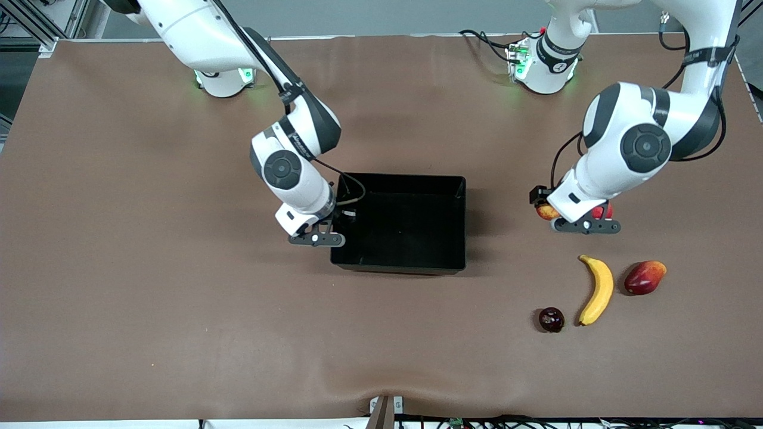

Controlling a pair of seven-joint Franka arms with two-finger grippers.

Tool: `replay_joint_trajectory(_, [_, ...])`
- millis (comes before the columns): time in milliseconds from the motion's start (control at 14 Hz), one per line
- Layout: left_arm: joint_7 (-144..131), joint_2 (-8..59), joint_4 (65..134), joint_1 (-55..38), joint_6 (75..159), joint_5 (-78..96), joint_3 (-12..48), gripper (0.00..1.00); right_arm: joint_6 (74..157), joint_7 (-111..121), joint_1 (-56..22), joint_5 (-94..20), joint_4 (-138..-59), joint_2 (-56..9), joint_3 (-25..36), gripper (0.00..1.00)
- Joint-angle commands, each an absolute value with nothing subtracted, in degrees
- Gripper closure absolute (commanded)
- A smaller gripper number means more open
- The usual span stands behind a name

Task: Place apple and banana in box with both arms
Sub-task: 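Carry the apple with the left gripper while the right gripper drags the box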

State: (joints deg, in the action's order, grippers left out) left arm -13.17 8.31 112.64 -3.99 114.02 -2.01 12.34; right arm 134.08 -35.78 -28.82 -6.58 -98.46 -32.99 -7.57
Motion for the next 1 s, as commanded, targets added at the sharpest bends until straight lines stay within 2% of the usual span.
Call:
replay_joint_trajectory(0, [-17.6,7.4,112.4,-4.0,113.0,0.0,15.3,0.95,134.9,-38.8,-30.7,-6.5,-97.2,-34.2,-7.0,1.00])
replay_joint_trajectory(356, [-30.1,13.3,105.9,-4.6,113.2,0.9,21.2,0.95,134.9,-39.0,-32.8,-6.5,-95.0,-36.4,-7.0,1.00])
replay_joint_trajectory(499, [-35.1,16.2,102.9,-6.7,113.6,0.9,21.4,0.95,134.9,-39.0,-33.7,-6.5,-94.7,-36.6,-6.9,1.00])
replay_joint_trajectory(570, [-37.7,18.1,101.2,-7.8,113.6,0.7,21.4,0.95,134.9,-38.8,-33.7,-6.5,-94.6,-36.7,-6.9,0.94])
replay_joint_trajectory(712, [-41.7,21.7,97.9,-9.7,113.9,0.2,21.4,0.96,134.9,-38.8,-33.7,-6.1,-94.7,-36.6,-6.8,0.00])
replay_joint_trajectory(926, [-45.1,25.0,96.0,-11.5,114.5,-0.1,21.4,0.95,134.9,-38.9,-33.6,-5.7,-94.6,-36.5,-6.8,0.00])
